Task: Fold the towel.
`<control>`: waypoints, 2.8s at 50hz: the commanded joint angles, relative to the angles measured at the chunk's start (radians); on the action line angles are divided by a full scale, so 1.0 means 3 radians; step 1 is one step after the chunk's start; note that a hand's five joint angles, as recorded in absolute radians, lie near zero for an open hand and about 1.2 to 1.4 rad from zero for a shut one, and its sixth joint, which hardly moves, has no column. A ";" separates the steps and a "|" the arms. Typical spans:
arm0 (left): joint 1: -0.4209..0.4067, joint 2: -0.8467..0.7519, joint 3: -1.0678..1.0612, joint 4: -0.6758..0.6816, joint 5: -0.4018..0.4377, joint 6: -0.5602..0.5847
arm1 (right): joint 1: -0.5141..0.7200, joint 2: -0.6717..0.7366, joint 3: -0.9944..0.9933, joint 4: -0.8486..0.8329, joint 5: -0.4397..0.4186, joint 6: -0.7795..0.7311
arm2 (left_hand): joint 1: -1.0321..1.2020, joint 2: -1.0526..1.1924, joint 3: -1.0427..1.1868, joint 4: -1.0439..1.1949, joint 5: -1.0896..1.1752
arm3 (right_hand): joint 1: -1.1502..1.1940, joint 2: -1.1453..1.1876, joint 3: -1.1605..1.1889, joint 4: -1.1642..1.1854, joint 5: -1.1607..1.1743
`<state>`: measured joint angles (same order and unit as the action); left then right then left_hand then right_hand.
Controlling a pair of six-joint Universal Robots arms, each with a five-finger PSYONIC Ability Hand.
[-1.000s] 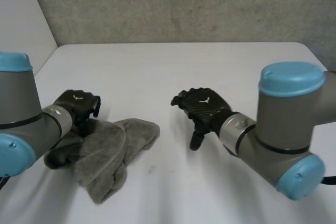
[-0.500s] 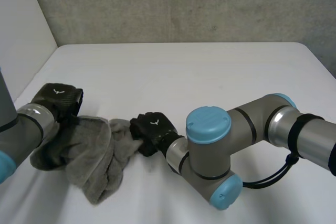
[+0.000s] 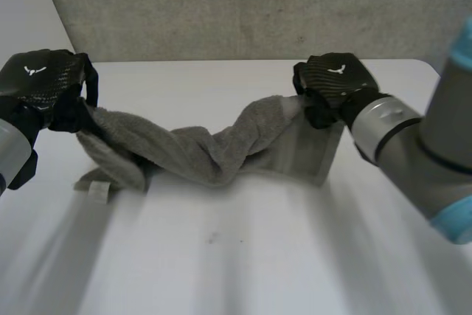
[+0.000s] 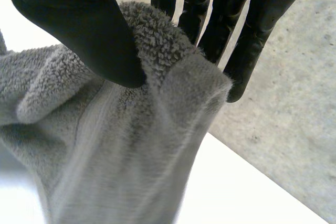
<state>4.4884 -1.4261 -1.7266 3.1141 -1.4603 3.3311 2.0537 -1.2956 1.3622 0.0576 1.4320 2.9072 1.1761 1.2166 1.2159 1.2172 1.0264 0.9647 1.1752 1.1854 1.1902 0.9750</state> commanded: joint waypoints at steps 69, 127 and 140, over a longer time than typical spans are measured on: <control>0.0005 -0.1285 -0.0130 0.0623 0.0205 -0.0427 | -0.0868 0.0463 0.1488 -0.0677 -0.0407 -0.1126 | 0.0734 0.0599 0.0601 0.0597 0.0651 | -0.0887 -0.1589 -0.1623 -0.1639 -0.1503; 0.0005 -0.1265 -0.0176 0.0618 0.0199 -0.0427 | -0.0909 0.0560 0.0813 -0.1056 -0.0320 -0.0983 | 0.0734 0.0599 0.0601 0.0597 0.0651 | 0.1439 0.0737 0.0703 0.0687 0.0822; -0.0026 -0.0202 -0.0166 0.0435 0.0225 -0.0386 | -0.1256 -0.0768 0.0328 0.0578 -0.0350 -0.0926 | 0.0734 0.0599 0.0601 0.0597 0.0651 | 0.1439 0.0737 0.0703 0.0687 0.0822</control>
<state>4.4792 -1.6574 -1.7838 3.2870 -1.4008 3.2044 1.7281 -1.4040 1.5572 -0.0502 1.3345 2.6816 1.1806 1.2172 1.2165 1.2176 1.0308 0.9648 1.1782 1.1770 1.1898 0.9619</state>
